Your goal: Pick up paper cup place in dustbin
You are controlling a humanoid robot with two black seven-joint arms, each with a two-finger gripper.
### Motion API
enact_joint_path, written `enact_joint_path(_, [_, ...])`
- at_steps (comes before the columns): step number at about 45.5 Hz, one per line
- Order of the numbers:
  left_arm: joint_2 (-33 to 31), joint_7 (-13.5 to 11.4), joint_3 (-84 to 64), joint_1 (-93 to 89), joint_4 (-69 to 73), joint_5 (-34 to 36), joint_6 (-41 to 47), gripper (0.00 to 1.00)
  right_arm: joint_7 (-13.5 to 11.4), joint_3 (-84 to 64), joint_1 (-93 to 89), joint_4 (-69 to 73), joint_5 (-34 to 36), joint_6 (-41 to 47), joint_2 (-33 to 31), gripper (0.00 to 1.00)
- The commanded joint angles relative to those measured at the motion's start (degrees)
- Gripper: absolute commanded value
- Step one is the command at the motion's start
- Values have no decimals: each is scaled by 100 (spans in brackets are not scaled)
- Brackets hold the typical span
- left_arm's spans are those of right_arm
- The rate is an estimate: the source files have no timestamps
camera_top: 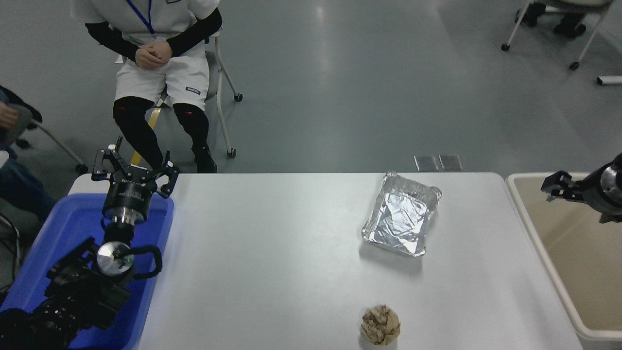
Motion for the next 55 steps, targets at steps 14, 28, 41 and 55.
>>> enact_joint_path(14, [1, 0, -8, 0, 0, 1, 14, 99, -13, 1206, 1054, 12, -1465, 953, 772, 100])
enact_joint_path(28, [1, -9, -8, 0, 0, -8, 5, 99, -4, 1937, 1616, 65, -1395, 953, 965, 100])
enact_joint_path(41, [1, -9, -8, 0, 0, 1, 5, 99, -4, 1920, 1608, 65, -1386, 953, 1167, 100])
enact_joint_path(55, [1, 0, -8, 0, 0, 1, 5, 99, -4, 1911, 1564, 56, -1386, 953, 1167, 100])
